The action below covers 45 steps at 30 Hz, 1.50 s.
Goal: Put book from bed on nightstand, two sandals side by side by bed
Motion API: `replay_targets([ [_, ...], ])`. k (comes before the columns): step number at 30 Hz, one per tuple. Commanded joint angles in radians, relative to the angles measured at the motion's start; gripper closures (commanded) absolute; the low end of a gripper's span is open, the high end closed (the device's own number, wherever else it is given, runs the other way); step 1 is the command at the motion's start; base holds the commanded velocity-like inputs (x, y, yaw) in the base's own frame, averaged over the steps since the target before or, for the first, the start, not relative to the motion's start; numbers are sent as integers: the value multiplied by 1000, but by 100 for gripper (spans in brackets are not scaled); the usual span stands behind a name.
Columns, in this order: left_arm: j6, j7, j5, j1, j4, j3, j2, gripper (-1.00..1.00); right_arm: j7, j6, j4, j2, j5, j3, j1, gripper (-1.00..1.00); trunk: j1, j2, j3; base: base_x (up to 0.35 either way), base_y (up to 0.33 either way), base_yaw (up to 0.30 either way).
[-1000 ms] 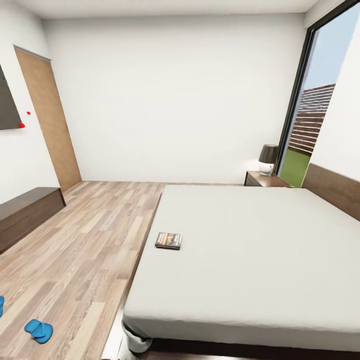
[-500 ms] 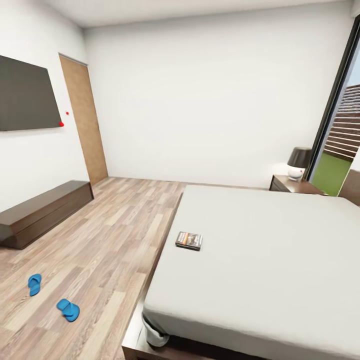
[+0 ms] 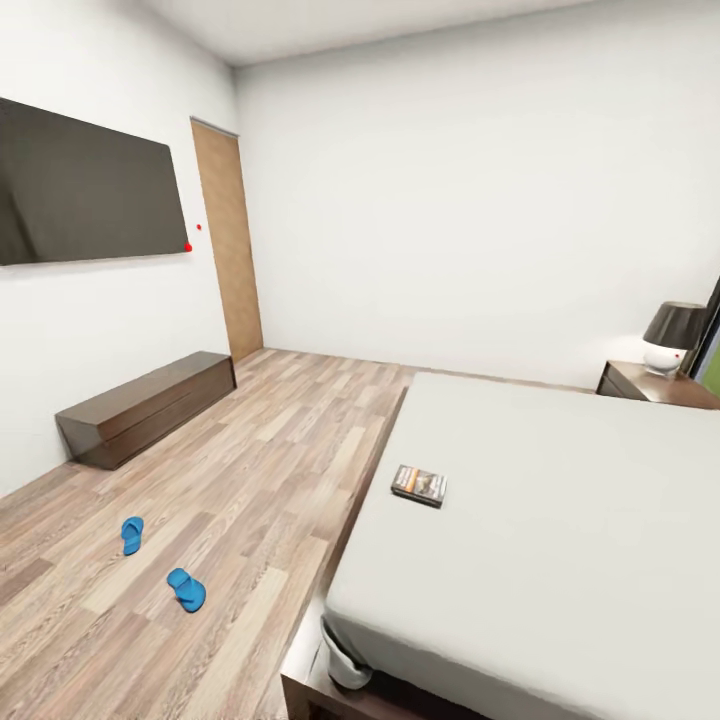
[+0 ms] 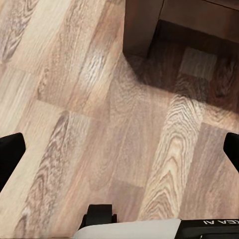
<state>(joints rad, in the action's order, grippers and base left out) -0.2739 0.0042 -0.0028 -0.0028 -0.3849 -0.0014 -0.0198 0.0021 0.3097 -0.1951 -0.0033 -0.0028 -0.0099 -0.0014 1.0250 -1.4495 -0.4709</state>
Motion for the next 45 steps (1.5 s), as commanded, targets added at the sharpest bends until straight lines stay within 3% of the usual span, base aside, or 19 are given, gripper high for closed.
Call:
replay_targets([
  [1, -2, 0, 0, 0, 0, 0, 0, -100, 0, 3, 0, 0, 0, -1, 0, -100, 0, 0, -1, 0, 0, 298],
  [45, -2, 0, 0, 0, 0, 0, 0, -100, 0, 3, 0, 0, 0, -1, 0, -100, 0, 0, -1, 0, 0, 298],
])
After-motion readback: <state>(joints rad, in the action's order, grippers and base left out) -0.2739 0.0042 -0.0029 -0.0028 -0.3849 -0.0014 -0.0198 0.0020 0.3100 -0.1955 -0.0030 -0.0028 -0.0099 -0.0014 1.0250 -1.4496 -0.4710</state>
